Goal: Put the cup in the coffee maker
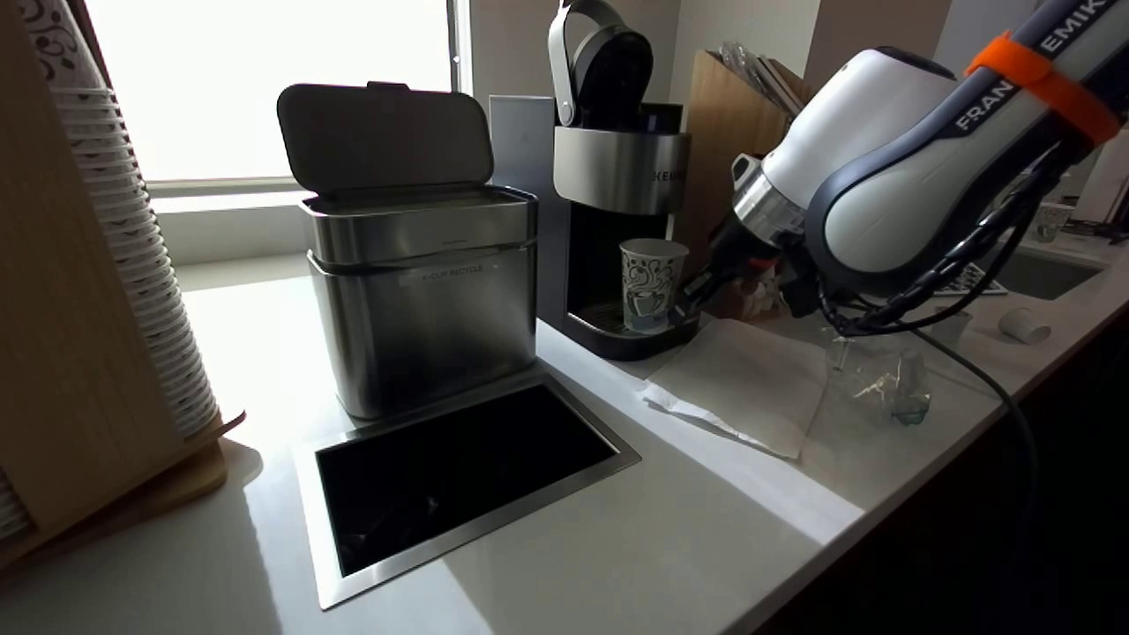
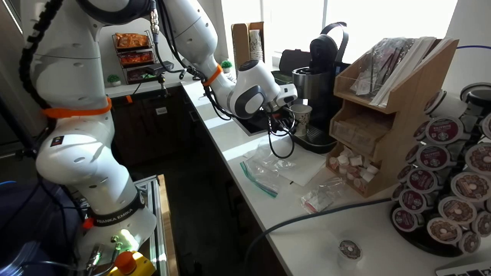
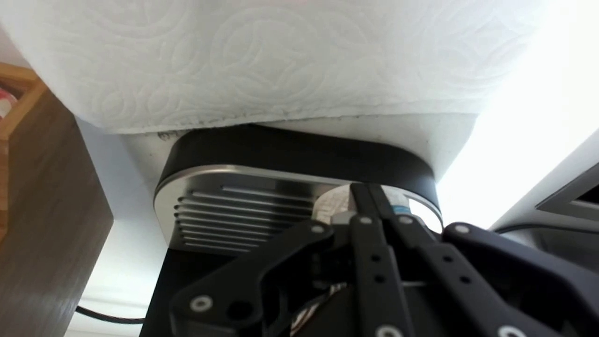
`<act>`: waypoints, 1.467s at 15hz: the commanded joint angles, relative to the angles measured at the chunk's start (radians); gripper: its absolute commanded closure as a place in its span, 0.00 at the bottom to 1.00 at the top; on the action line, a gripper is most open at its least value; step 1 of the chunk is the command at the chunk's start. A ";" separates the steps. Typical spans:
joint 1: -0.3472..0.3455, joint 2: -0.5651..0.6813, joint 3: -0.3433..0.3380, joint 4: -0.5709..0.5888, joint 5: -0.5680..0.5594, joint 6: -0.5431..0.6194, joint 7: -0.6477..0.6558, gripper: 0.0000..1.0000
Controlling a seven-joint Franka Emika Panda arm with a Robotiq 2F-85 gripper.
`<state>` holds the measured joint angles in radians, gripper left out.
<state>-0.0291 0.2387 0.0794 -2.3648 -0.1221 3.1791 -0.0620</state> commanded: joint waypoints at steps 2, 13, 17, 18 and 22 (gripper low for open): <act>0.009 0.035 -0.008 0.031 0.015 0.017 -0.015 1.00; -0.038 0.043 0.050 0.045 0.006 -0.008 -0.021 1.00; -0.053 0.019 0.070 0.025 0.002 -0.015 -0.021 1.00; -0.049 0.006 0.067 0.019 0.001 -0.030 -0.015 1.00; 0.006 -0.069 0.015 -0.015 0.015 -0.104 -0.004 1.00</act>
<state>-0.0592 0.2546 0.1277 -2.3318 -0.1230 3.1623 -0.0666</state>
